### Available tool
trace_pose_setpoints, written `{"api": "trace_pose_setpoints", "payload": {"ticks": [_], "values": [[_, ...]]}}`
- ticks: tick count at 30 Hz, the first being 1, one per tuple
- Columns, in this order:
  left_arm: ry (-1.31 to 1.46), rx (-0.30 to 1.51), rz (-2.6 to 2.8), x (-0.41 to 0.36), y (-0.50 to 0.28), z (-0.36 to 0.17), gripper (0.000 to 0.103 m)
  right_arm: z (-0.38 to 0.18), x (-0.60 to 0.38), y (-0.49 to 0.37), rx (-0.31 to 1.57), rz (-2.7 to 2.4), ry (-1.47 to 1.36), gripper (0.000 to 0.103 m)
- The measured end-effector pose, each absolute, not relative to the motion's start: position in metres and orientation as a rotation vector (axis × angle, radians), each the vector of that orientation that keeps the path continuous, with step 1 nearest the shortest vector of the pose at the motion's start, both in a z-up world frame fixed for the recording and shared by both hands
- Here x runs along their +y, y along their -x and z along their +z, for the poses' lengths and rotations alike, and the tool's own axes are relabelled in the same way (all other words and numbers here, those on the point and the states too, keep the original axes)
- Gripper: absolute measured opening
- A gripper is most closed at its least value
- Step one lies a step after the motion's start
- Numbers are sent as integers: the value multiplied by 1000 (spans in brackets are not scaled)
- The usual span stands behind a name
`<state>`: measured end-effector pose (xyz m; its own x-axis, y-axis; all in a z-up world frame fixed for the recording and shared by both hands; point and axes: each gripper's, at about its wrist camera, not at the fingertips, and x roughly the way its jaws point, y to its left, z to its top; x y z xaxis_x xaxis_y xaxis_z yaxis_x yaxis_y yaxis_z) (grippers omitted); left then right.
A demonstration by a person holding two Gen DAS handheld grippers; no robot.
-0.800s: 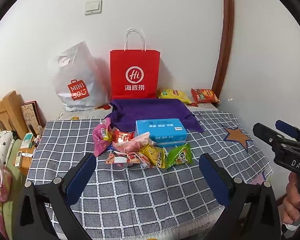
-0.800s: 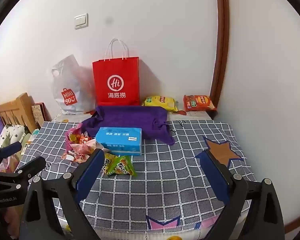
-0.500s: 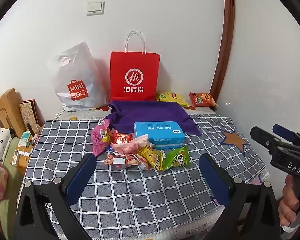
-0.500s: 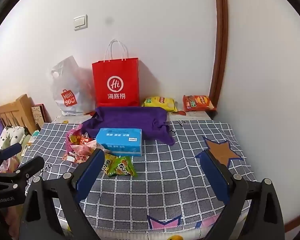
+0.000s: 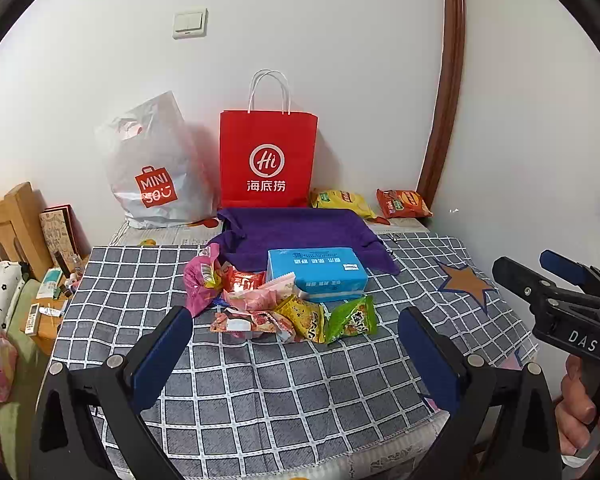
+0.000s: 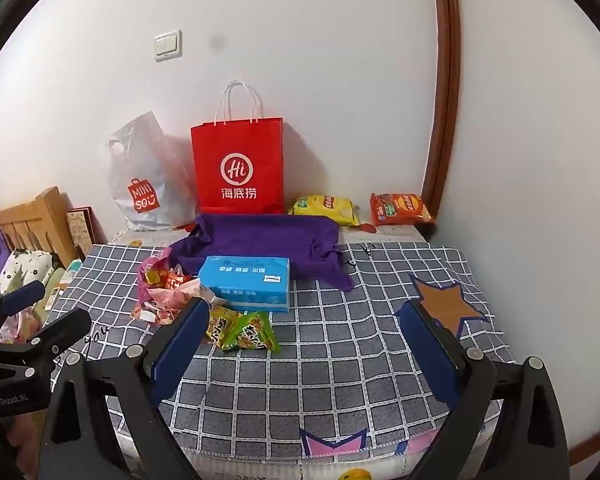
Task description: Organize snacks
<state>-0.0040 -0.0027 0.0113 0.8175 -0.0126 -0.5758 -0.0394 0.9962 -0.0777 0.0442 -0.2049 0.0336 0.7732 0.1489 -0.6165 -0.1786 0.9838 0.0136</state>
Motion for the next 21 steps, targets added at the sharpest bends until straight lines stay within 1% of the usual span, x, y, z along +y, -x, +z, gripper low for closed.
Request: {"api": "trace_pose_setpoints", "payload": {"ticks": [21], "values": [[89, 609, -2, -1, 11, 8, 103, 35, -210, -39, 655, 185, 22, 95]]}}
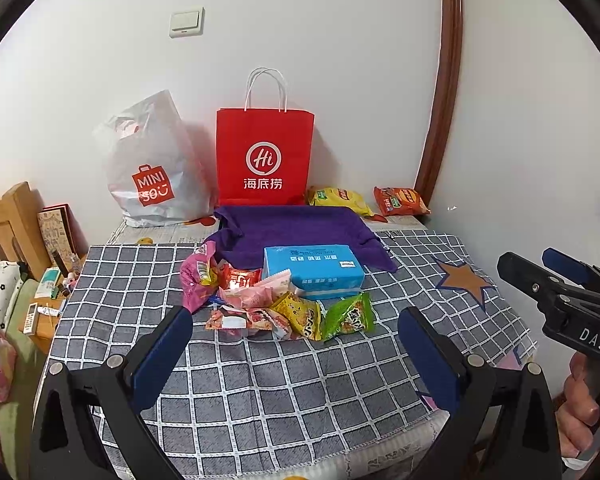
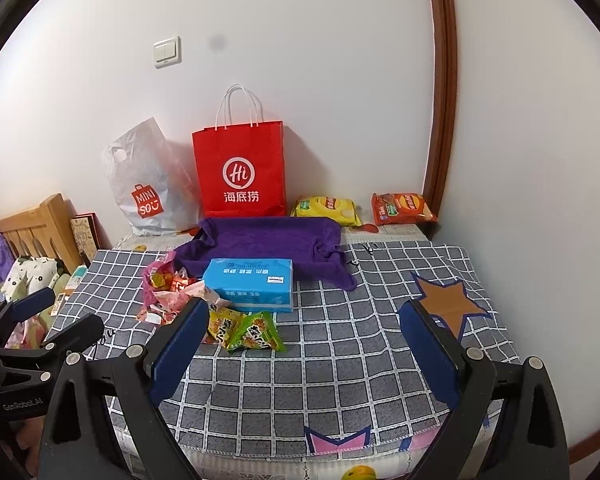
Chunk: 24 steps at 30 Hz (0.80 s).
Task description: Organize snacks
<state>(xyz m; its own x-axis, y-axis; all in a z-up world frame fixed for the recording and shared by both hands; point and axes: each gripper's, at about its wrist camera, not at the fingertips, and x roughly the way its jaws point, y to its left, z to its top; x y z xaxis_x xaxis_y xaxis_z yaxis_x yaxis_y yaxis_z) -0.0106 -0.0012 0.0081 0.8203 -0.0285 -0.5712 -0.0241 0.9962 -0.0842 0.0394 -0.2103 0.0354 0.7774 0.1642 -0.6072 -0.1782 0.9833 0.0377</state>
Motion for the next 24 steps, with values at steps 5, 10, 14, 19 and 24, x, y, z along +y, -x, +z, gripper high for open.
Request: {"api": "trace_pose_setpoints", "payload": {"ticks": [5, 10, 14, 19, 24], "values": [[91, 611, -6, -1, 10, 8, 103, 35, -209, -39, 655, 187, 23, 95], [93, 606, -7, 0, 11, 8, 103, 35, -209, -38, 651, 188, 25, 95], [93, 606, -7, 0, 11, 8, 103, 35, -207, -37, 650, 193, 24, 95], [92, 604, -8, 1, 11, 9, 103, 33, -206, -36, 651, 194, 28, 95], [91, 604, -5, 2, 11, 10, 103, 33, -206, -36, 650, 196, 29, 95]]}}
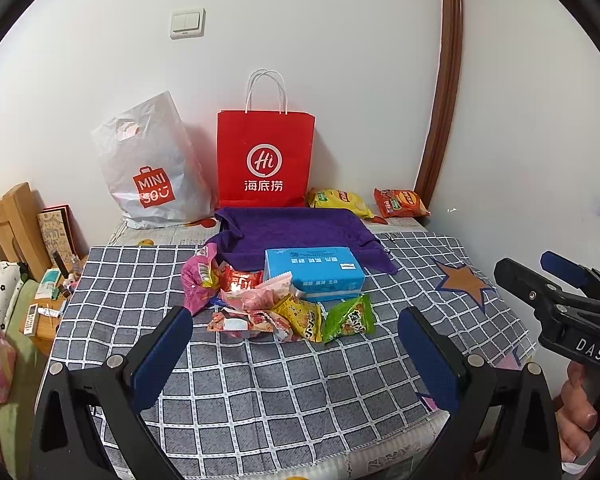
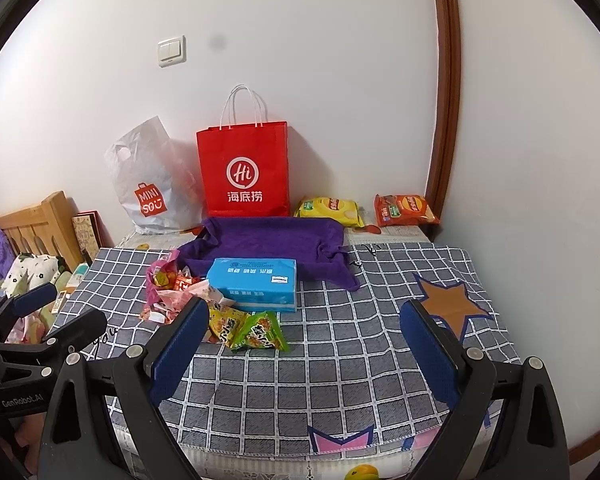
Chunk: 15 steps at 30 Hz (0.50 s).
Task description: Organize snacks
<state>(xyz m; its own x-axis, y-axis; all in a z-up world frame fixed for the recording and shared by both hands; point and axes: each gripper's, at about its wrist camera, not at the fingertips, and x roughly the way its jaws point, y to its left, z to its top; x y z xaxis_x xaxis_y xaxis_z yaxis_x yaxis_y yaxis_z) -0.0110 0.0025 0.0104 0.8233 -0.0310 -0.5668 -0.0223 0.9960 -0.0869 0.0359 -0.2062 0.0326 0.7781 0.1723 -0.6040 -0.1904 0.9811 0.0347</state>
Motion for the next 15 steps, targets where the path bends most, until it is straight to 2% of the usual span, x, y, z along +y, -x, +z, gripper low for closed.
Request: {"api": "trace_pose_setpoints", "payload": {"ticks": [15], "values": [[77, 609, 1, 5, 4, 10, 103, 32, -203, -37, 640, 197, 17, 95]]}}
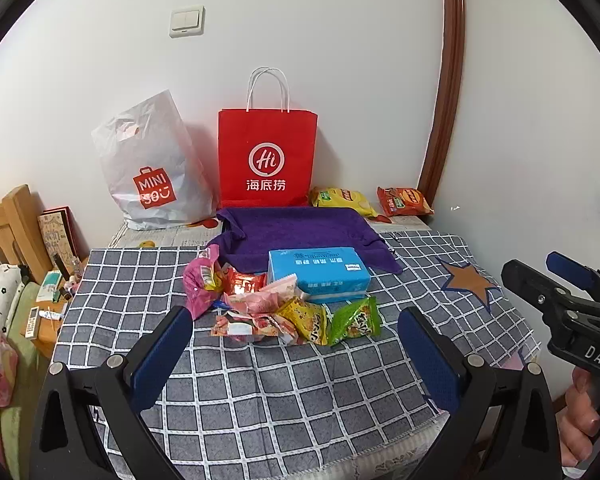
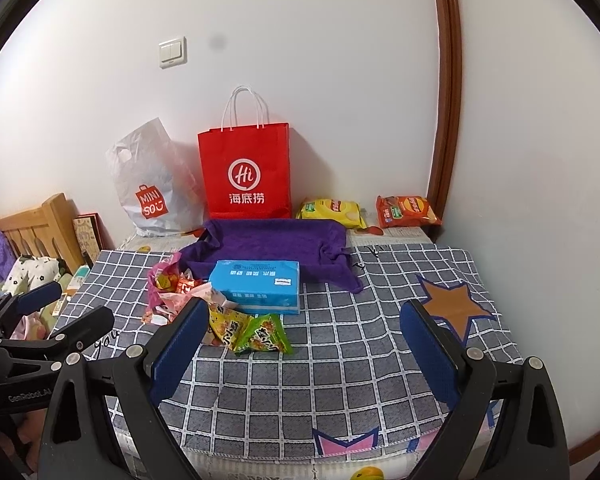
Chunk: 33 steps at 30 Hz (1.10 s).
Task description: Organize snacks
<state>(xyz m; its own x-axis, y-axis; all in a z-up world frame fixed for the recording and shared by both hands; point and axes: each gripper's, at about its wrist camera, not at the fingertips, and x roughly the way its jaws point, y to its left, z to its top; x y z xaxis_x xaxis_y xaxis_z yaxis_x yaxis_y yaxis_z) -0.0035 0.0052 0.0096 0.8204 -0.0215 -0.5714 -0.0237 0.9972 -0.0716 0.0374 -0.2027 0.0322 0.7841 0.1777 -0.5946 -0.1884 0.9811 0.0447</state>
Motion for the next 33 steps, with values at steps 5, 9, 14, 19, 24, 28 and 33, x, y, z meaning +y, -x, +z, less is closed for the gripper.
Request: {"api": "trace_pose_setpoints", "payload": {"ticks": [5, 9, 14, 19, 24, 28, 33], "values": [[85, 612, 2, 10, -5, 6, 103, 29, -199, -42, 641, 205, 22, 95], [95, 623, 1, 14, -17, 0, 103, 24, -195, -48, 643, 203, 25, 95], [111, 626, -6, 22, -31, -9, 103, 12, -191, -63, 659, 193, 17, 95], [125, 653, 2, 35, -51, -26, 103, -13, -188, -86, 718, 185, 7, 95], [120, 696, 26, 47, -70, -50, 102, -48, -181, -111, 789, 192, 9, 95], [153, 760, 41, 62, -89, -77, 101, -77, -171, -129, 848, 220, 6, 95], [182, 835, 45, 79, -102, -112, 94, -112, -156, -146, 916, 272, 7, 87]]}}
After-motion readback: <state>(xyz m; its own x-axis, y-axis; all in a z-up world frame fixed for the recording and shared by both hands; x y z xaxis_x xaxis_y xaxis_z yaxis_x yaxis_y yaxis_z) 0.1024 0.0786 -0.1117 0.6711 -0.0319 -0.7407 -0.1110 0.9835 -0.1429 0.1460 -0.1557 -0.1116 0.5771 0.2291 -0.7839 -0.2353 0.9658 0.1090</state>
